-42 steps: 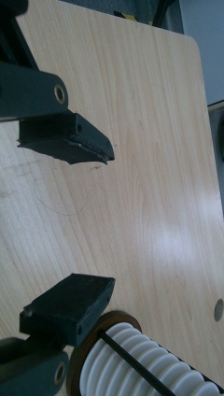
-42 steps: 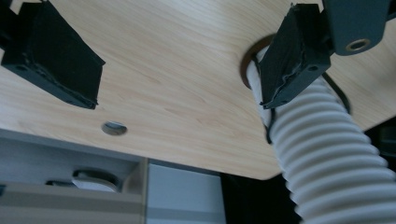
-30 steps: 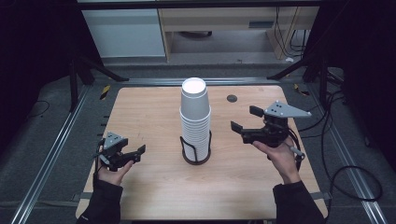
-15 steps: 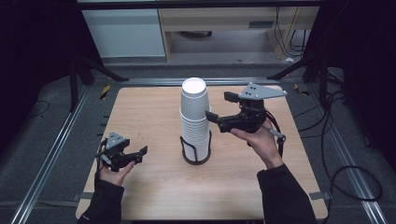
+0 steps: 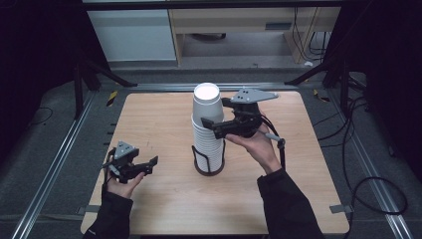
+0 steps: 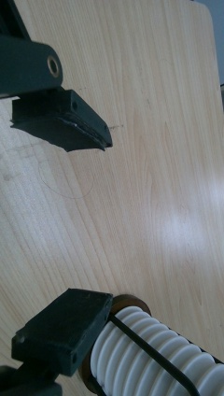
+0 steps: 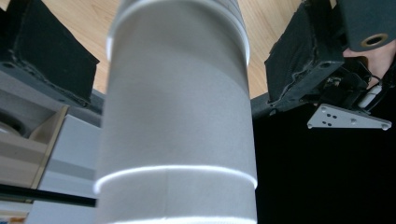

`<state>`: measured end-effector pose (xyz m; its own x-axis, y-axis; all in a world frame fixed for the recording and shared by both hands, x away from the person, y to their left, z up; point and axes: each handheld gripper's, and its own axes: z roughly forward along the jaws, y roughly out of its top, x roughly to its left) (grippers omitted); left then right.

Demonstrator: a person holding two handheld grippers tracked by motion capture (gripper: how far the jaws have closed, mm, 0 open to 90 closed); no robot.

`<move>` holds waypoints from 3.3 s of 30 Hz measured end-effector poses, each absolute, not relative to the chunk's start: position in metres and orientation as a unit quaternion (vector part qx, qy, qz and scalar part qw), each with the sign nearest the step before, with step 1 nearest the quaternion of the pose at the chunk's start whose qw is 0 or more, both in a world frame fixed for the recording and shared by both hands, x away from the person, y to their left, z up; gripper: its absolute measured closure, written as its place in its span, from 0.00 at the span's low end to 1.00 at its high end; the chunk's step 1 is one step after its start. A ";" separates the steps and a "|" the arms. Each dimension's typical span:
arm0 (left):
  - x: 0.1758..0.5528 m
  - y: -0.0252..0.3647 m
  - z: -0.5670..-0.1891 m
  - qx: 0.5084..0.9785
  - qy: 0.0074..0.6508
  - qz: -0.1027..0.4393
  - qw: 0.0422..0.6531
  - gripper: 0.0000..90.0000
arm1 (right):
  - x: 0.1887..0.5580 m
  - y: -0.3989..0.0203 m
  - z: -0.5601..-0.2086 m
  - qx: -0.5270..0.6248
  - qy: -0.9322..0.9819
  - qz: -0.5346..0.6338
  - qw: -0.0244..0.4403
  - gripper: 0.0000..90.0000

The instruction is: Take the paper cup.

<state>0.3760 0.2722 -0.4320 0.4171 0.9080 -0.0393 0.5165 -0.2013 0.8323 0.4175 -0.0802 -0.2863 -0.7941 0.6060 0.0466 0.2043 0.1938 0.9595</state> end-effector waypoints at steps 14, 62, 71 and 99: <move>0.377 0.271 -0.433 0.740 0.481 0.239 0.405 0.22 | 0.434 -0.063 -0.302 0.280 0.752 0.572 0.170 0.09; 0.377 0.271 -0.433 0.741 0.481 0.237 0.403 0.21 | 0.436 -0.055 -0.299 0.261 0.763 0.561 0.187 0.13; 0.377 0.271 -0.433 0.742 0.481 0.237 0.403 0.21 | 0.435 -0.057 -0.287 0.259 0.744 0.586 0.192 0.14; 0.375 0.272 -0.429 0.742 0.474 0.234 0.412 0.21 | 0.424 -0.070 -0.231 0.227 0.729 0.603 0.232 0.16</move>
